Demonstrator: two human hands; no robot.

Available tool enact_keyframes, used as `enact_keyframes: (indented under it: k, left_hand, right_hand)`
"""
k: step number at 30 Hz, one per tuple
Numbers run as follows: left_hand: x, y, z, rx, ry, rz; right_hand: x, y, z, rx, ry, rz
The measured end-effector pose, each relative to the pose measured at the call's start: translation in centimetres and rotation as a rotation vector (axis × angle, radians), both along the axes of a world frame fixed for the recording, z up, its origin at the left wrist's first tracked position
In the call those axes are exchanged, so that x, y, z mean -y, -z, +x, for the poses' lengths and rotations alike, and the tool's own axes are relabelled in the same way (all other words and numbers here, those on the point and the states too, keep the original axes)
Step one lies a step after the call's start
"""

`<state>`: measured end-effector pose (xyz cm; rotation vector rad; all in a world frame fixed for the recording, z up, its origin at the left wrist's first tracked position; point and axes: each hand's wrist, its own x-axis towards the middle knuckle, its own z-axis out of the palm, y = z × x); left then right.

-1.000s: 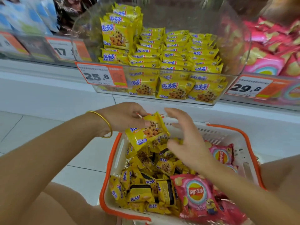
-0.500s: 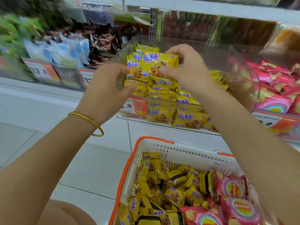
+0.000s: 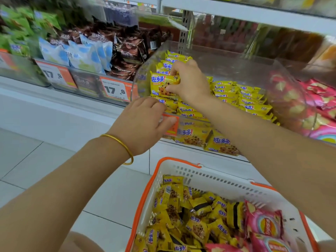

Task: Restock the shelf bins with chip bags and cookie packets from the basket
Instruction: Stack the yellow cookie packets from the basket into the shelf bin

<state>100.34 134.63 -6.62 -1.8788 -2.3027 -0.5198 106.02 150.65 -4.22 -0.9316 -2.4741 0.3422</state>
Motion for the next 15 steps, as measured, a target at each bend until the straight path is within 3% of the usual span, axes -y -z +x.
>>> enact_keyframes:
  k: [8,12,15]
  left_hand:
    - [0.5,-0.6,-0.1,0.086,0.049,0.067]
    - [1.5,-2.0,1.5,-0.042,0.187,0.295]
    - [2.4,-1.1,3.6,-0.023,0.283,0.228]
  right_hand:
    - [0.6,-1.3,1.5,0.074,-0.005,-0.003]
    - [3.6,-3.3,6.6,-0.177,-0.074,-0.036]
    - [7.7,-2.9,12.7,-0.373,-0.234,-0.265]
